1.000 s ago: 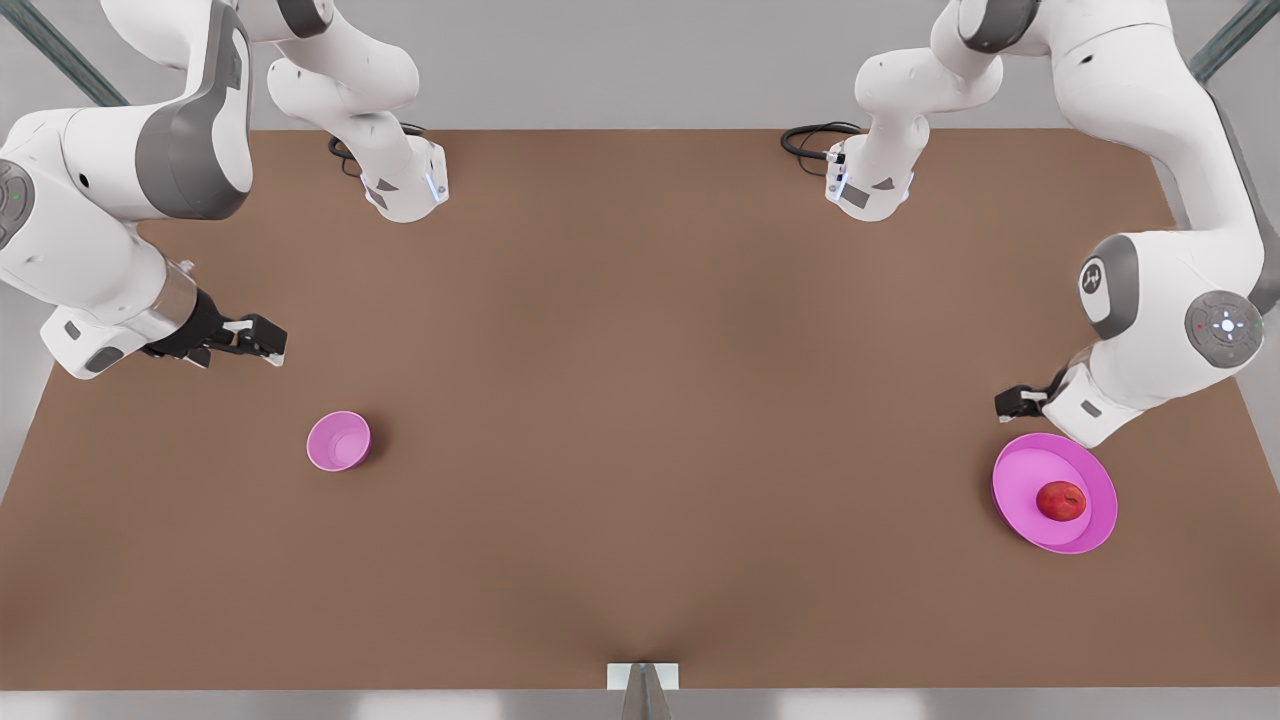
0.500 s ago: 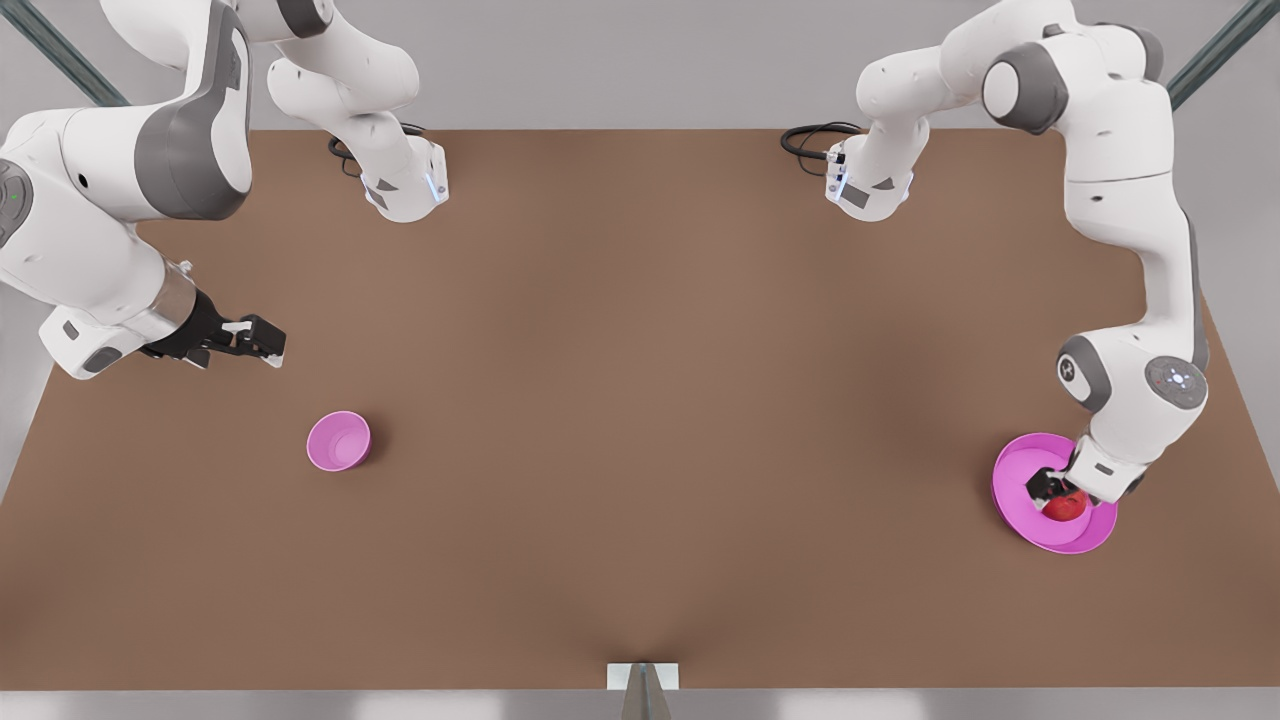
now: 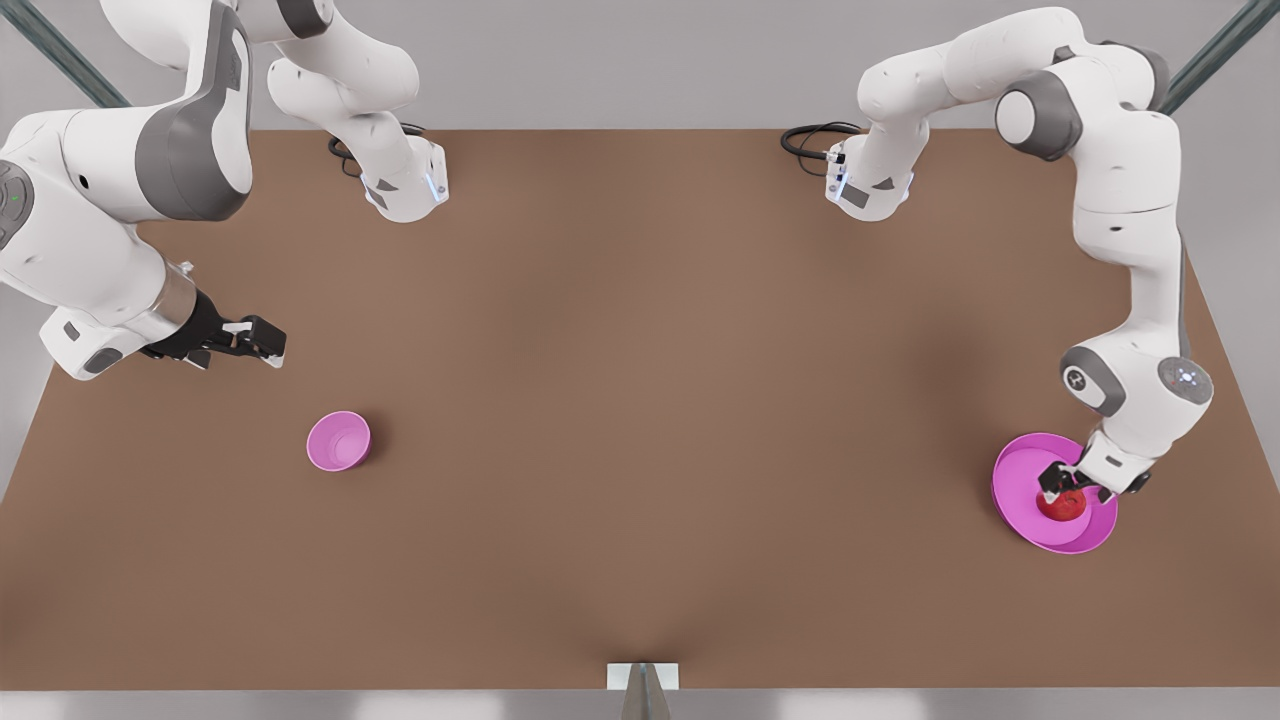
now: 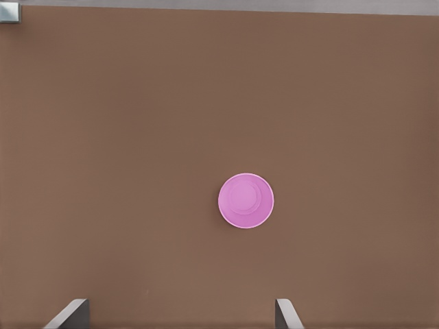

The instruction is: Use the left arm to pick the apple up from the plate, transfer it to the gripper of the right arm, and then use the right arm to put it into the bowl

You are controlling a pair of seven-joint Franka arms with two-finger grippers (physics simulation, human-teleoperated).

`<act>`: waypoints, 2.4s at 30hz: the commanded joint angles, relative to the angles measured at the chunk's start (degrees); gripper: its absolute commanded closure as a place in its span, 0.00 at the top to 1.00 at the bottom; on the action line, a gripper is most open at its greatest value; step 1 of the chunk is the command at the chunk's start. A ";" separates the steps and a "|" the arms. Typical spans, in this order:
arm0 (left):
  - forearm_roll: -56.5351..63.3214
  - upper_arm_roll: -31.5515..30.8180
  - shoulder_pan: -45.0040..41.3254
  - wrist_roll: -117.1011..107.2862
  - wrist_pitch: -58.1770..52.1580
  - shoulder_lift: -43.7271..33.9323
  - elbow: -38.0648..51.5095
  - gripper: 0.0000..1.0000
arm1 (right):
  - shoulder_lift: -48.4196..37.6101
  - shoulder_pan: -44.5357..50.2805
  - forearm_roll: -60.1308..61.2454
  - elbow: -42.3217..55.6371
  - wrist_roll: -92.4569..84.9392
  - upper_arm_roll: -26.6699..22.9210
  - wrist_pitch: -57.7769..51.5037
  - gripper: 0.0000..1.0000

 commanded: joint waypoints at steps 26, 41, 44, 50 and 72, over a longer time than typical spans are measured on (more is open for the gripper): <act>-9.75 0.01 0.93 15.11 1.36 6.67 2.45 1.00 | -0.07 0.07 0.03 0.03 -0.12 -0.02 -0.02 1.00; -9.75 -0.08 1.02 15.11 1.44 8.52 4.48 1.00 | -0.07 0.16 -0.06 -0.15 0.05 -0.02 -0.28 1.00; -9.75 -0.08 1.02 15.20 1.44 8.52 4.48 0.93 | -0.07 0.16 -0.06 -0.06 0.05 -0.02 -0.28 1.00; -9.66 -0.08 1.02 15.29 1.44 8.52 4.48 0.83 | -0.07 0.16 -0.06 -0.06 0.14 -0.02 -0.20 1.00; -22.39 -27.59 -1.00 3.60 -29.32 1.75 15.90 0.72 | 3.97 -0.64 20.85 -0.24 1.02 -0.19 3.76 1.00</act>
